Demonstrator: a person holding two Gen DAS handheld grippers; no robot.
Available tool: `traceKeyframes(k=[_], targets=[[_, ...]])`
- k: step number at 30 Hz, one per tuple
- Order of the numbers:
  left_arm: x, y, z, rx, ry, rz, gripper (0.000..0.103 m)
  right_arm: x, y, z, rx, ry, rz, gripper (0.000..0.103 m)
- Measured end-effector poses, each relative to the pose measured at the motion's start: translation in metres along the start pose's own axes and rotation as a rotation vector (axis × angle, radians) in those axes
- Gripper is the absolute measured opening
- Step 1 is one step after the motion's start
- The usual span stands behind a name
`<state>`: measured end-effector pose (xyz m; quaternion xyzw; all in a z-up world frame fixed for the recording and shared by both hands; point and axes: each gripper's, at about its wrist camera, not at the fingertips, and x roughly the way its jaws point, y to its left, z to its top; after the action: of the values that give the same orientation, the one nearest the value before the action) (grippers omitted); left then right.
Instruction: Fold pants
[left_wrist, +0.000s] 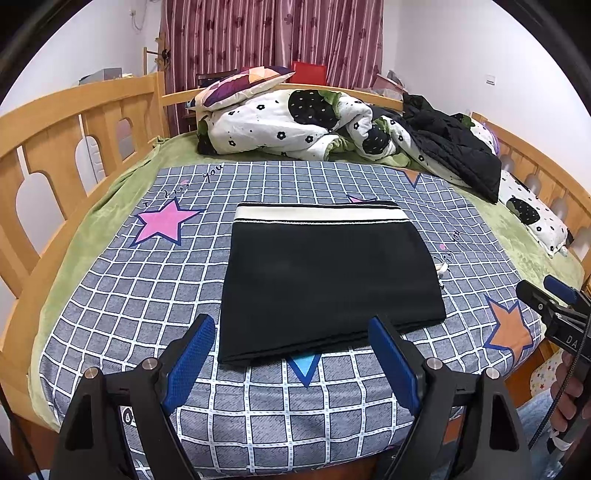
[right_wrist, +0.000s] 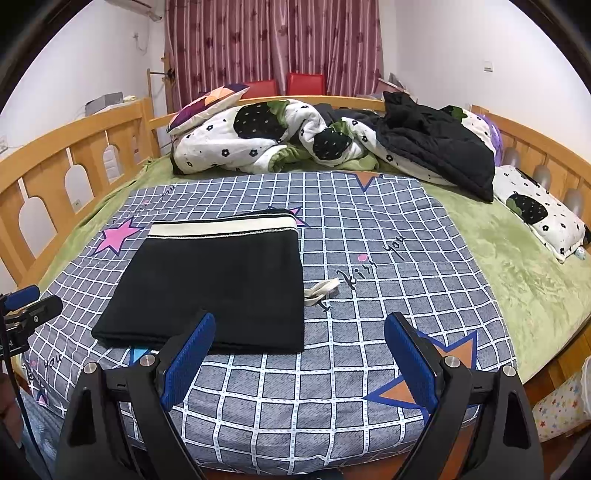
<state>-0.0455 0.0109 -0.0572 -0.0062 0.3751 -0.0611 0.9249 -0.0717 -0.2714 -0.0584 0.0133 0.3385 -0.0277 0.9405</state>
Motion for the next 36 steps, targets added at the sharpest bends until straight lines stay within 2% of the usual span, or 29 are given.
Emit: traceKeyframes(k=[36], targets=[[-0.0009,-0.0007,-0.001,0.002,-0.008,0.016,0.084,0.0001,0.008,-0.0026,-0.022,-0.008,0.002,0.092]])
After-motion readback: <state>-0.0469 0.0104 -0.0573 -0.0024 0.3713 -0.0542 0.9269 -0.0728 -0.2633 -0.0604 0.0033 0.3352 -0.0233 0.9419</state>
